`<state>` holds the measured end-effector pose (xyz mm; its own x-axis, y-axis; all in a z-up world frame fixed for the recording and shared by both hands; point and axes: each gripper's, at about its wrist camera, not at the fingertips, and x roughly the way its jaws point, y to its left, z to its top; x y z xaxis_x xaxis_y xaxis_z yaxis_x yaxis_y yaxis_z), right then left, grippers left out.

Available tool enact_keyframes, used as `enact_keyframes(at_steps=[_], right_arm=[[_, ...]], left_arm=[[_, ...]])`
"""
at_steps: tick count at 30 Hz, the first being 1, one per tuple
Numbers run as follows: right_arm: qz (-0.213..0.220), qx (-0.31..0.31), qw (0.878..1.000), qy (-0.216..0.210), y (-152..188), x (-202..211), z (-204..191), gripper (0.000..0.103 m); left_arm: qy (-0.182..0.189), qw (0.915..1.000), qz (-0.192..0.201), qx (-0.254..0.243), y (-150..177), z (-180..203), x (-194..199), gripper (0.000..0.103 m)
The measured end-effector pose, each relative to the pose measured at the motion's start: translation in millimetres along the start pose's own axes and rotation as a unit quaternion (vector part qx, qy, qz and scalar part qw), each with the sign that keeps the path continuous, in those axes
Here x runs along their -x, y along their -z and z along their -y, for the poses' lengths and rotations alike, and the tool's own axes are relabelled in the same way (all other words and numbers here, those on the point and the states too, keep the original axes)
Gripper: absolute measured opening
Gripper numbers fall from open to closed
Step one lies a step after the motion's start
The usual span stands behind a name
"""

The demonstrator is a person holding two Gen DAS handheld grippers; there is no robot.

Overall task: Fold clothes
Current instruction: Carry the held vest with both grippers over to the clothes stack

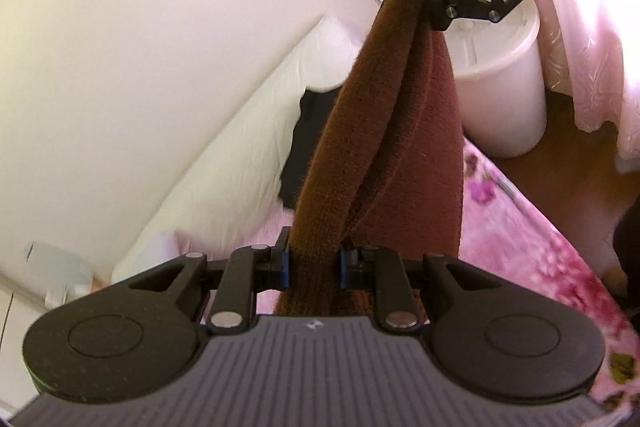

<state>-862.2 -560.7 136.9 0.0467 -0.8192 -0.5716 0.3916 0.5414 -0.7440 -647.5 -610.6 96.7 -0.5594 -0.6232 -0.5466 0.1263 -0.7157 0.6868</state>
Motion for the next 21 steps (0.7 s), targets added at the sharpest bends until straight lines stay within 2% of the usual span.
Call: enact_keyframes(at_steps=[6,11,14,16,18,21], right_arm=[[-0.013,-0.018,0.999,0.035,44,-45,78,0.023],[0.013,-0.008,0.998,0.058,92,-116,164,0.023],[0.034,0.010,0.996,0.088,117,-163,211,0.023],[0.048,0.018,0.993,0.104,132,-190,232,0.023],[0.055,0.015,0.994,0.095,151,-219,236,0.024],[0.042,0.003,0.998,0.035,186,-270,204,0.024]], left_arm=[[-0.020,0.9994,0.024,-0.013,-59,-61,-88,0.019],[-0.062,0.9980,0.011,-0.009,-114,-124,-186,0.019],[-0.098,0.9952,0.000,0.002,-140,-155,-242,0.019],[-0.103,0.9946,-0.009,0.006,-145,-159,-279,0.019],[-0.097,0.9949,-0.022,0.010,-144,-155,-316,0.019],[-0.034,0.9962,-0.073,0.033,-117,-106,-382,0.019]])
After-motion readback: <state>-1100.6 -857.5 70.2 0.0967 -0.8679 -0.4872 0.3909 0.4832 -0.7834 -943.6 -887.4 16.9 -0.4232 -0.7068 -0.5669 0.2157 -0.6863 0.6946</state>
